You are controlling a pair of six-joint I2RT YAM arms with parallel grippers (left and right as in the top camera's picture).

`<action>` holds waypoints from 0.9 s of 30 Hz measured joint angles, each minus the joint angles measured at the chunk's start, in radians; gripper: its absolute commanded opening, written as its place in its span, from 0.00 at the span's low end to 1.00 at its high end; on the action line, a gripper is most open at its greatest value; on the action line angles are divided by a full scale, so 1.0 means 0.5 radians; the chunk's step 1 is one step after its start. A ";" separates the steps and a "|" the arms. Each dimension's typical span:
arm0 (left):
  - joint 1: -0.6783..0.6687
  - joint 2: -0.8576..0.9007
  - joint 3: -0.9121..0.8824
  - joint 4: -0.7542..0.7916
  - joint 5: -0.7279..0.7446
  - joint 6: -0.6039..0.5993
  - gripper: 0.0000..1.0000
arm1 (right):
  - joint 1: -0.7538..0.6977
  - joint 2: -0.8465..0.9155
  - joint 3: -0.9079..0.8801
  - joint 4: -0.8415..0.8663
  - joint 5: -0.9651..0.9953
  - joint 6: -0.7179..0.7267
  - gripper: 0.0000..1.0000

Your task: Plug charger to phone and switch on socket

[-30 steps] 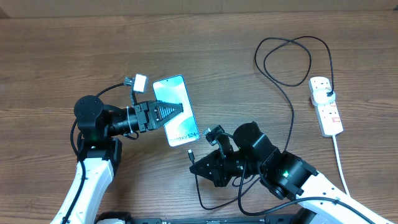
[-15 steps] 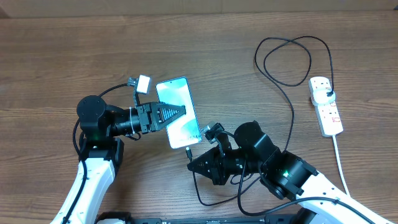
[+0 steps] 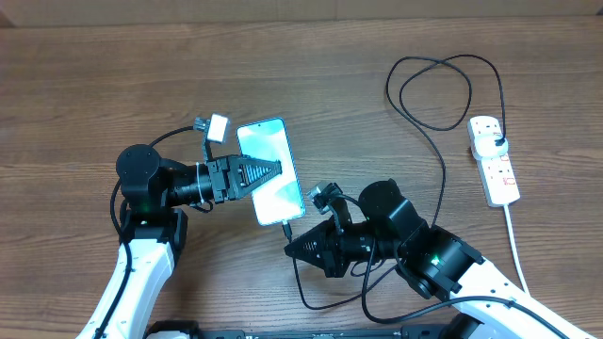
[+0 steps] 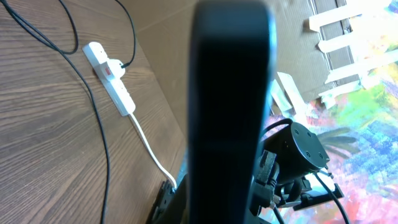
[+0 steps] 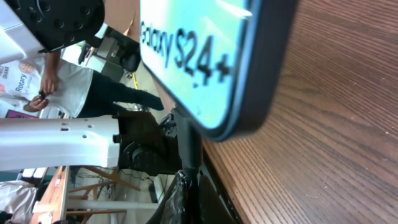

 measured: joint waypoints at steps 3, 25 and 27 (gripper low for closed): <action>0.000 0.000 0.000 0.000 -0.003 0.000 0.04 | 0.000 0.000 0.000 0.002 -0.014 -0.001 0.04; 0.000 0.000 0.000 -0.006 -0.033 -0.002 0.04 | 0.000 0.000 0.000 0.096 -0.043 0.001 0.04; 0.000 0.000 0.000 -0.005 -0.043 -0.001 0.04 | 0.001 0.000 0.000 0.128 -0.050 0.001 0.05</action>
